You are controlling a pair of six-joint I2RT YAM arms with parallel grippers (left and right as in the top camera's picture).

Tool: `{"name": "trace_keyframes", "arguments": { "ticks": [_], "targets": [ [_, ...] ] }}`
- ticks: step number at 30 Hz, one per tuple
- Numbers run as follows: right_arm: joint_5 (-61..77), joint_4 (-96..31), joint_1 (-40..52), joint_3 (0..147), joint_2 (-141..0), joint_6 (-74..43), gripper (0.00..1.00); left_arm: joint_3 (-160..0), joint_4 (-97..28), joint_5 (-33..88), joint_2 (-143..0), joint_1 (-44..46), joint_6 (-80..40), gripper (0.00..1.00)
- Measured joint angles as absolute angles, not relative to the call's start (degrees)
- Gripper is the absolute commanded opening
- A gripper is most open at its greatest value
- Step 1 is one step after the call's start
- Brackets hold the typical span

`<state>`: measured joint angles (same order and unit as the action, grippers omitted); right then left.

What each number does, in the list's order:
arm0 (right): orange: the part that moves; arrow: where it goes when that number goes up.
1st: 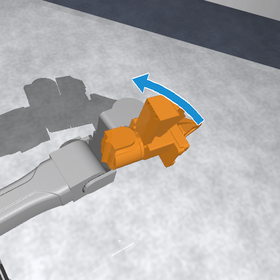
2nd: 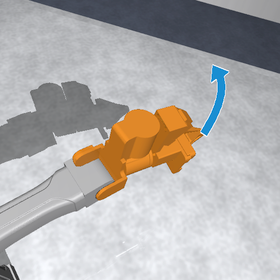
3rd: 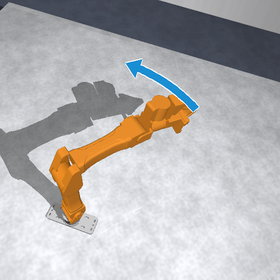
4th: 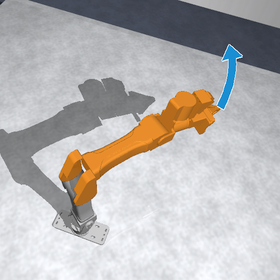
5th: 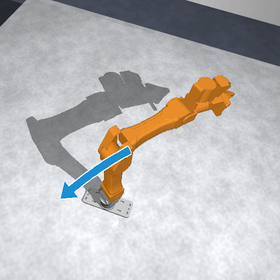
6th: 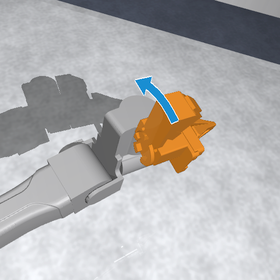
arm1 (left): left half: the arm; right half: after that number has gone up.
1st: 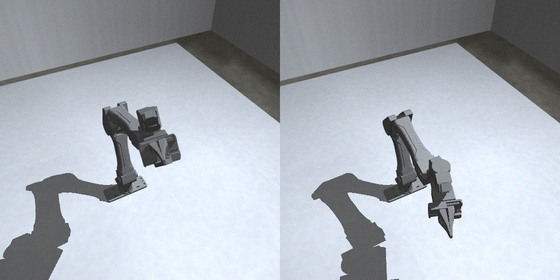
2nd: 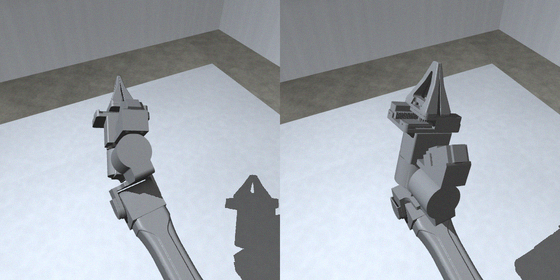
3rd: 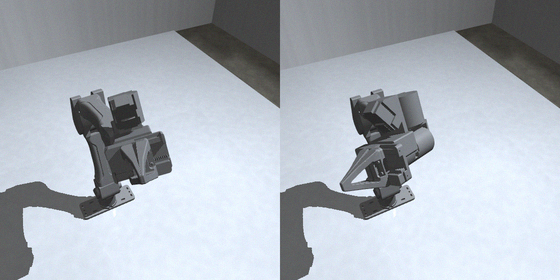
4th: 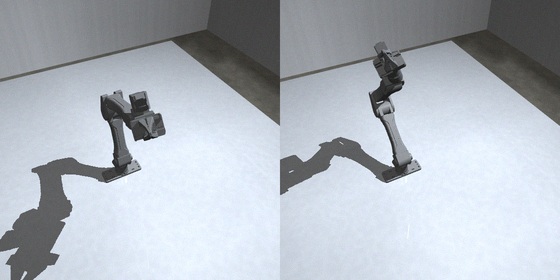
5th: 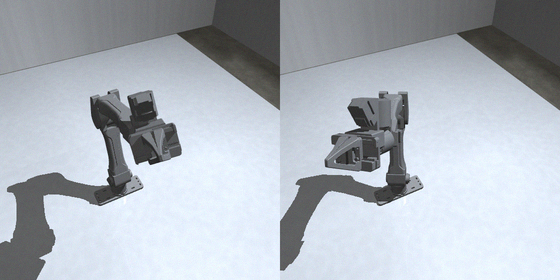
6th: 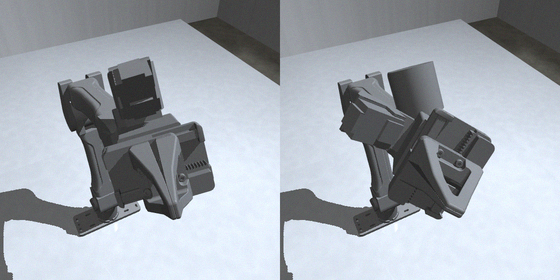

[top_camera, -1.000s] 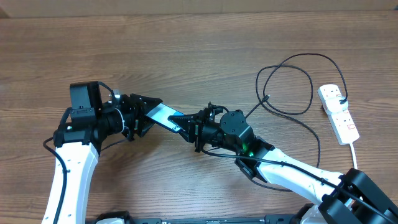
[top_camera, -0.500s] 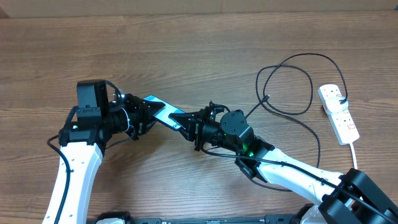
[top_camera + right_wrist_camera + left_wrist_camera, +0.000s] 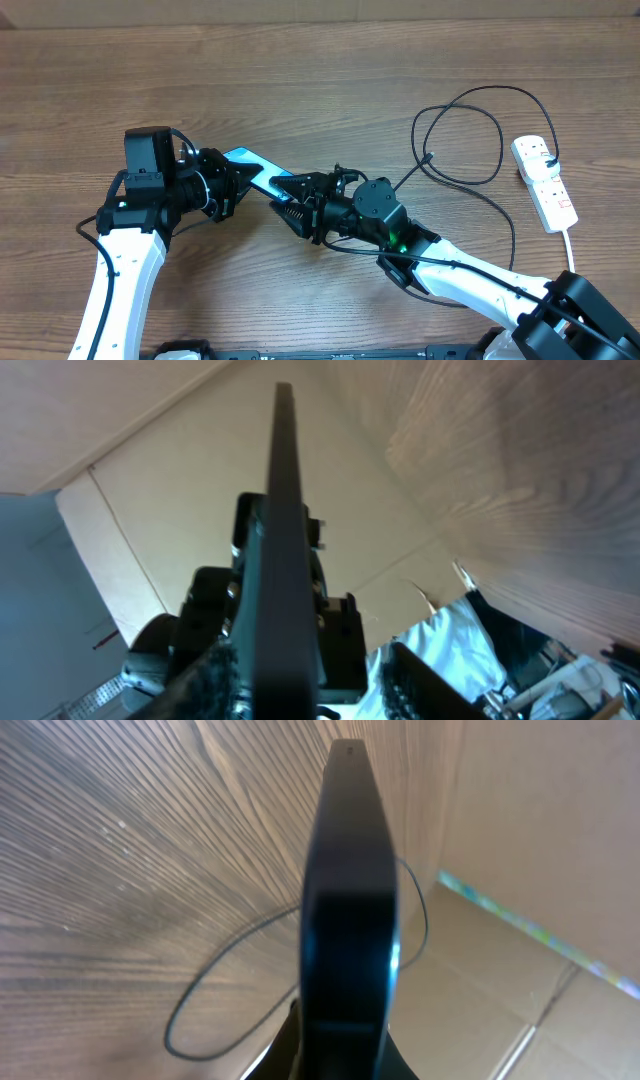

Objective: Plug charger to phone and switch on socket

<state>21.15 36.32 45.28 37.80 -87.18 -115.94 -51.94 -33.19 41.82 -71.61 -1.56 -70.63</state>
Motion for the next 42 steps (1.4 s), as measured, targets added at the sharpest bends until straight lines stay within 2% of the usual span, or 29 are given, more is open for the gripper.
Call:
{"name": "trace_keyframes", "arguments": {
  "ticks": [3, 10, 12, 16, 17, 19, 33, 42],
  "targets": [
    [21.7, 35.0, 45.5, 37.8, -87.2, -115.9, 0.68, -51.9, -33.2, 38.8, -71.7, -1.6, -70.1, 0.04],
    [21.5, 22.5, 45.5, 37.9, -87.2, -115.9, 0.77, -51.8, -33.2, 29.3, -71.7, -1.6, -63.0, 0.04],
    [19.6, 18.7, 45.5, 37.9, -87.2, -115.8, 0.78, -51.7, -33.3, 27.6, -71.7, -1.6, -60.7, 0.04],
    [14.2, 14.5, 45.5, 37.9, -87.2, -112.7, 0.85, -51.7, -33.5, 26.0, -71.8, -1.6, -55.5, 0.04],
    [12.9, 14.5, 45.5, 37.9, -87.2, -111.2, 0.88, -51.7, -33.7, 26.0, -71.8, -1.6, -54.5, 0.04],
    [10.9, 14.4, 45.5, 37.9, -87.2, -108.4, 1.0, -51.7, -34.3, 26.1, -71.8, -1.6, -52.3, 0.04],
    [3.8, 13.5, 43.1, 37.9, -87.2, -88.1, 1.0, -51.7, -34.7, 36.3, -77.1, -1.6, -43.0, 0.04],
    [3.6, 3.9, 41.4, 37.9, -85.7, -79.5, 1.0, -51.7, -34.4, 45.5, -84.4, -1.6, -37.2, 0.04]
  ]
}}
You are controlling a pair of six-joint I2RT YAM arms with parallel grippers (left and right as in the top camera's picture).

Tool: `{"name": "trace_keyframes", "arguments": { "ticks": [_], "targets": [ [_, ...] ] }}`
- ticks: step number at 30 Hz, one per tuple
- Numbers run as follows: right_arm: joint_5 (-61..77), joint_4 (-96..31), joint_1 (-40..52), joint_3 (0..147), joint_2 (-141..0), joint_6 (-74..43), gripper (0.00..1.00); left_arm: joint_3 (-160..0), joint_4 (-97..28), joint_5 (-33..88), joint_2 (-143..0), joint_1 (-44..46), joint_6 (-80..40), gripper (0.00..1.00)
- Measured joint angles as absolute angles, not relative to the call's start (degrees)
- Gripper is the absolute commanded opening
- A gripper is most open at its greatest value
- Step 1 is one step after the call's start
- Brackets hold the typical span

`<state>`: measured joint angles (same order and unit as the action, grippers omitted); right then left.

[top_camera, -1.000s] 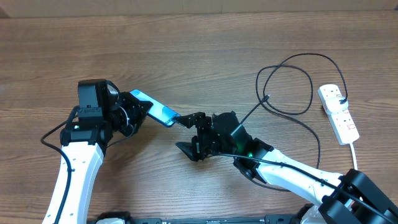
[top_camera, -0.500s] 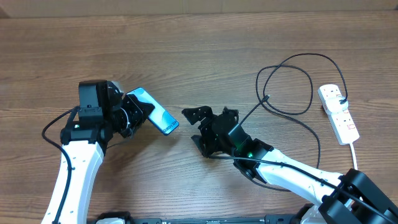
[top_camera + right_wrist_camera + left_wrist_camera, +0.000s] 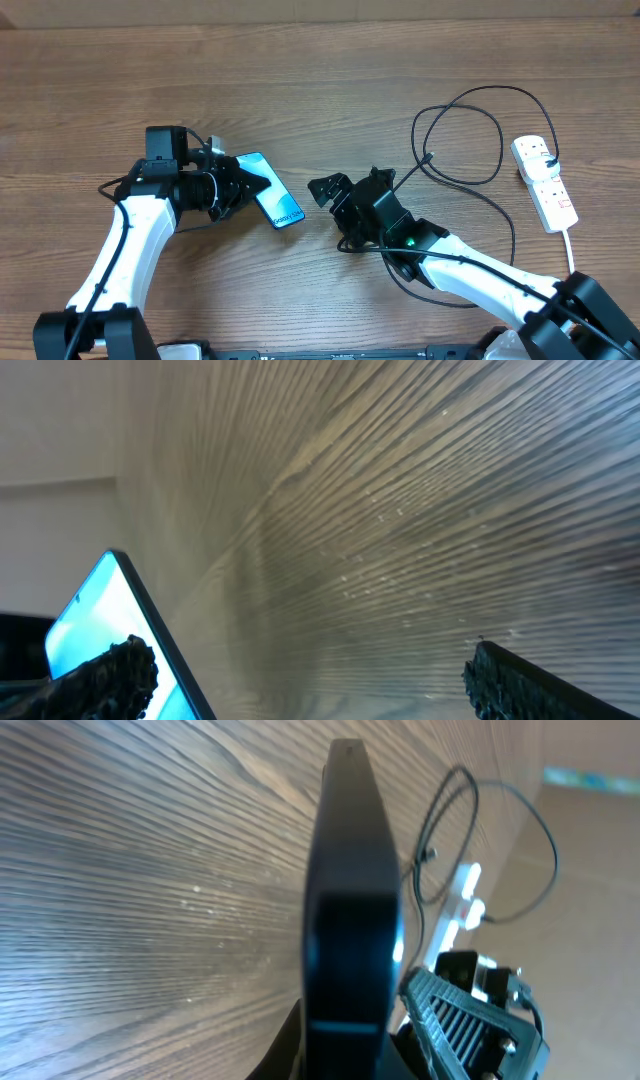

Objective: Plug charger to phone and switch on socket

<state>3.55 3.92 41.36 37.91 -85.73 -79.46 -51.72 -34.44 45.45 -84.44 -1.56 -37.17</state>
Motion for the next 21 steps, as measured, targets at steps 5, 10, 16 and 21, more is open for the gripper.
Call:
{"name": "trace_keyframes", "arguments": {
  "ticks": [5, 10, 16, 21],
  "targets": [
    [1.3, -4.5, 40.1, 38.2, -79.9, -74.0, 1.0, -51.7, -34.4, 49.1, -86.1, -1.6, -35.5, 0.04],
    [-9.4, -22.4, 39.7, 38.1, -74.3, -71.7, 1.0, -51.7, -33.6, 50.2, -86.6, -1.6, -34.7, 0.04],
    [-18.2, -27.0, 38.1, 38.1, -70.9, -69.5, 0.99, -51.7, -31.6, 50.6, -86.6, -1.6, -34.3, 0.04],
    [-15.8, -27.2, 28.9, 38.1, -70.9, -63.9, 1.0, -51.7, -31.6, 50.6, -86.6, -1.6, -34.3, 0.04]
  ]
}}
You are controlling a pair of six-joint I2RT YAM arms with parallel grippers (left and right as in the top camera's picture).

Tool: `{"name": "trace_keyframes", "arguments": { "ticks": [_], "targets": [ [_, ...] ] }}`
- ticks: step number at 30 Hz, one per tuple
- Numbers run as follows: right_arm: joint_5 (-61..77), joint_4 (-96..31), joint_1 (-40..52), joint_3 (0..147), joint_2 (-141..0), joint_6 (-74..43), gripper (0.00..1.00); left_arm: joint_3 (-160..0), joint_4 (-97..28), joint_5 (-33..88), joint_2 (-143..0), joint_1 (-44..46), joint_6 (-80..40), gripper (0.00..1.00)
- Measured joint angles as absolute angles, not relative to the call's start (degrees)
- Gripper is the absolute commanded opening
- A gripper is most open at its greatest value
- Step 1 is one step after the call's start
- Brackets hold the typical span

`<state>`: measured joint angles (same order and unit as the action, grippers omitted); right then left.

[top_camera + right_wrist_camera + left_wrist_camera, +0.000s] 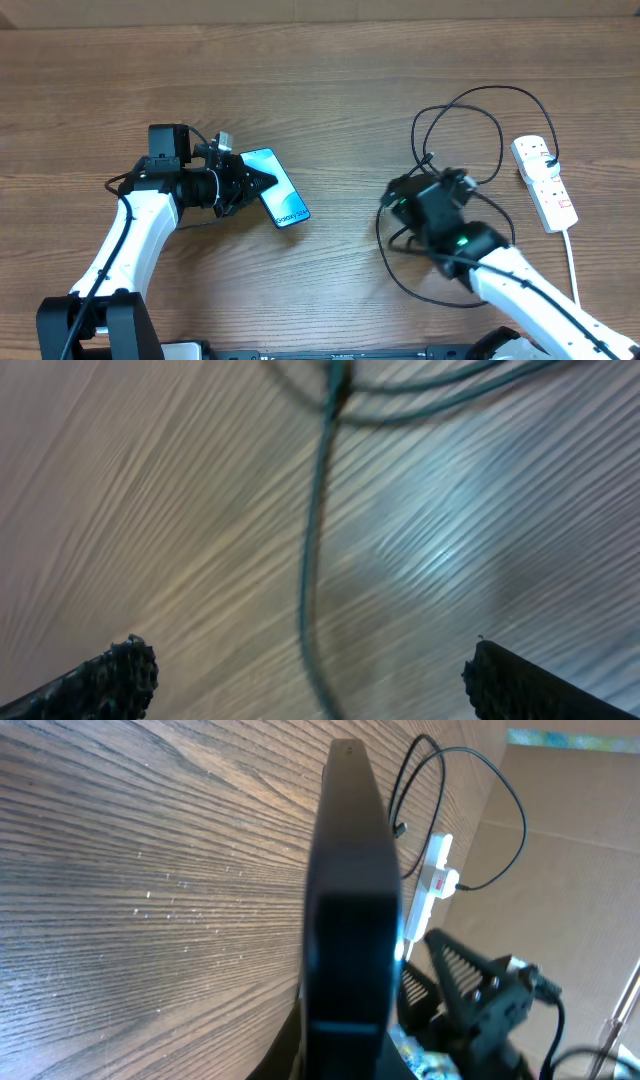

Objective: Plug charger to phone and switch on socket

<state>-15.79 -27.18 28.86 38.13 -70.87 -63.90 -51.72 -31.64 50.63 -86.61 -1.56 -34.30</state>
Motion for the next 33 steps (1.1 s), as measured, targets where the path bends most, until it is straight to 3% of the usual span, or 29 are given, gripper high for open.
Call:
{"name": "trace_keyframes", "arguments": {
  "ticks": [8, 21, 24, 33],
  "targets": [
    [-2.2, -27.9, 10.1, 38.8, -72.1, -50.7, 0.99, -51.7, -31.6, 50.6, -86.6, -1.6, -34.3, 0.04],
    [7.1, -26.9, 8.3, 48.4, -91.7, -43.0, 0.99, -51.7, -31.6, 50.5, -86.6, -0.5, -34.4, 0.04],
    [7.3, -25.7, 8.4, 50.4, -95.1, -42.4, 0.84, -51.7, -31.6, 50.5, -86.6, -0.3, -34.5, 0.04],
    [7.3, -19.2, 11.3, 51.5, -99.7, -42.3, 0.6, -51.7, -31.2, 50.4, -86.6, -0.3, -34.5, 0.04]
  ]
}}
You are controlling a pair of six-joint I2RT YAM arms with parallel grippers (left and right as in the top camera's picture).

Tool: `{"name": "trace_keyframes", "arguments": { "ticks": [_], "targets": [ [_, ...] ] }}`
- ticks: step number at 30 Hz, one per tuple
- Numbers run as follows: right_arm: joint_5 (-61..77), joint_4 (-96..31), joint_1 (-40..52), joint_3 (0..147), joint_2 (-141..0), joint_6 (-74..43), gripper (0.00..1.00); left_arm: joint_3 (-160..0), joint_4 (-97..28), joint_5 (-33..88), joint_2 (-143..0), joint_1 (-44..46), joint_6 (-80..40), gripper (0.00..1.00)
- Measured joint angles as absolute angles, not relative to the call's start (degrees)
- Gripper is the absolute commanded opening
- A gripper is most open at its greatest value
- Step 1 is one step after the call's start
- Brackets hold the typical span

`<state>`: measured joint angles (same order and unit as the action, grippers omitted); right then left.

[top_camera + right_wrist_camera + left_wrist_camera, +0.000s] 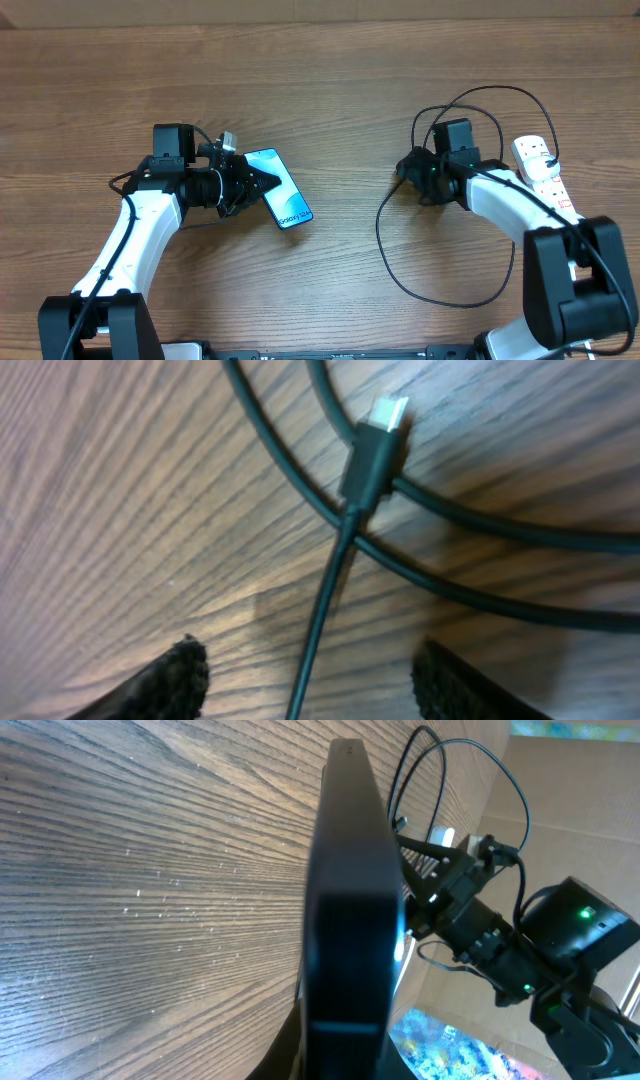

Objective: Plug charger to phone and switch on socket

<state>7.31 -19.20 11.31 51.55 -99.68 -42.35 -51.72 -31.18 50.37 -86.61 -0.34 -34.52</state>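
Observation:
The phone (pixel 281 201), black with a lit blue screen, is held over the table with my left gripper (pixel 252 186) shut on its left end. In the left wrist view the phone (pixel 350 910) stands edge-on and hides the fingers. My right gripper (pixel 416 170) is open, low over the black charger cable (pixel 470 95). In the right wrist view the cable's plug (pixel 375 455), metal tip up, lies on crossed strands just beyond the open fingertips (pixel 170 678). The white socket strip (pixel 543 183) lies at the right edge.
Loops of the cable (pixel 395 265) spread across the right half of the wooden table (pixel 320 80), from the strip down toward the front. My right arm (pixel 505 945) shows behind the phone in the left wrist view.
My right gripper has moved up and to the right, from the cable's lower loop to the plug end, still open. The left gripper holds the phone in nearly the same place.
At first both grippers met at the phone in mid-table, the right one's fingers around its free end. Then the right gripper was open and apart from the phone. It then stood over the cable on the right, and now over the plug.

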Motion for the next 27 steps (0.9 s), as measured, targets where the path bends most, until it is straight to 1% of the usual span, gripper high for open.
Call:
{"name": "trace_keyframes", "arguments": {
  "ticks": [8, 9, 11, 13, 14, 21, 26, 27],
  "targets": [
    [4.7, -16.3, 13.4, 52.9, -102.3, -42.5, 0.41, -51.7, -31.0, 50.4, -86.6, -0.3, -34.5, 0.04],
    [4.2, -16.2, 13.6, 52.9, -102.4, -42.4, 0.36, -51.7, -31.0, 50.4, -86.6, -0.3, -34.5, 0.04],
    [3.0, -16.1, 13.6, 52.9, -102.7, -42.4, 0.17, -51.7, -31.0, 50.4, -86.6, -0.3, -34.5, 0.04],
    [2.3, -15.9, 13.6, 52.9, -102.8, -42.6, 0.07, -51.7, -31.0, 50.4, -86.6, -0.3, -34.5, 0.04],
    [1.8, -16.0, 13.6, 52.9, -103.0, -42.7, 0.04, -51.7, -31.0, 50.4, -86.6, -0.3, -34.5, 0.04],
    [0.7, -17.3, 14.3, 53.0, -103.4, -40.9, 0.04, -51.7, -31.0, 50.4, -86.6, -0.3, -34.5, 0.05],
    [5.7, -30.9, 14.5, 55.4, -102.5, -39.8, 0.04, -51.7, -31.0, 50.4, -86.6, -0.3, -34.5, 0.04],
    [7.2, -33.9, 14.6, 55.6, -102.1, -39.7, 0.05, -51.7, -31.0, 50.4, -86.6, -0.3, -34.5, 0.04]
  ]
}}
